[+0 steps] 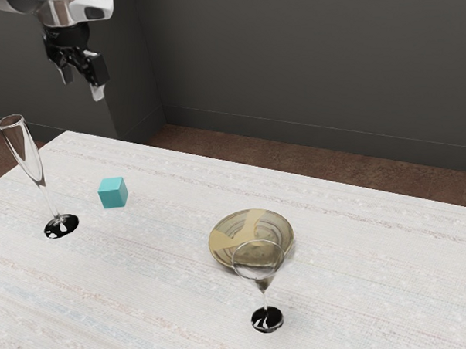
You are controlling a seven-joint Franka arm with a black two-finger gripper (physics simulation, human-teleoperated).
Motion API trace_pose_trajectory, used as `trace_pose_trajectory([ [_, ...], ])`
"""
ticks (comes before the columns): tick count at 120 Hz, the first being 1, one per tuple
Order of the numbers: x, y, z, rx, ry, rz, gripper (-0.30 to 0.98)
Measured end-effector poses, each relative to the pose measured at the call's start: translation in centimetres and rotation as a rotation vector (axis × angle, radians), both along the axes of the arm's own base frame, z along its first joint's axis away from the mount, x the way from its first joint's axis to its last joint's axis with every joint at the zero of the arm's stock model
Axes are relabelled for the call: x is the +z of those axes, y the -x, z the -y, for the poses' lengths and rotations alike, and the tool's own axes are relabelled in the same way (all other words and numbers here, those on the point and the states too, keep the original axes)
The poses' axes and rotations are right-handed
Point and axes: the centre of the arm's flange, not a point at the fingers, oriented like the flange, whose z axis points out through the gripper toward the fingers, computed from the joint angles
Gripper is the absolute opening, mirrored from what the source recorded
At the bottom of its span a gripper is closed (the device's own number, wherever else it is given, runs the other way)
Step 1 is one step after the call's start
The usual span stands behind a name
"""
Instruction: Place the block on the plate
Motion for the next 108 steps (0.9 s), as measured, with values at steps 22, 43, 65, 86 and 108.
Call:
trace_pose_trajectory([
  [22, -6.8, -4.4, 4.2, -0.029, -0.004, -0.095, 0.69],
  [43, -13.6, -12.1, 8.4, -0.052, -0.007, -0.086, 0.69],
  [65, -20.4, -16.7, 9.6, -0.052, 0.036, -0.075, 0.69],
  [86, -25.1, -18.7, 8.4, -0.021, 0.079, -0.076, 0.69],
  [108, -26.9, -19.7, 4.4, 0.043, 0.090, -0.053, 0.68],
])
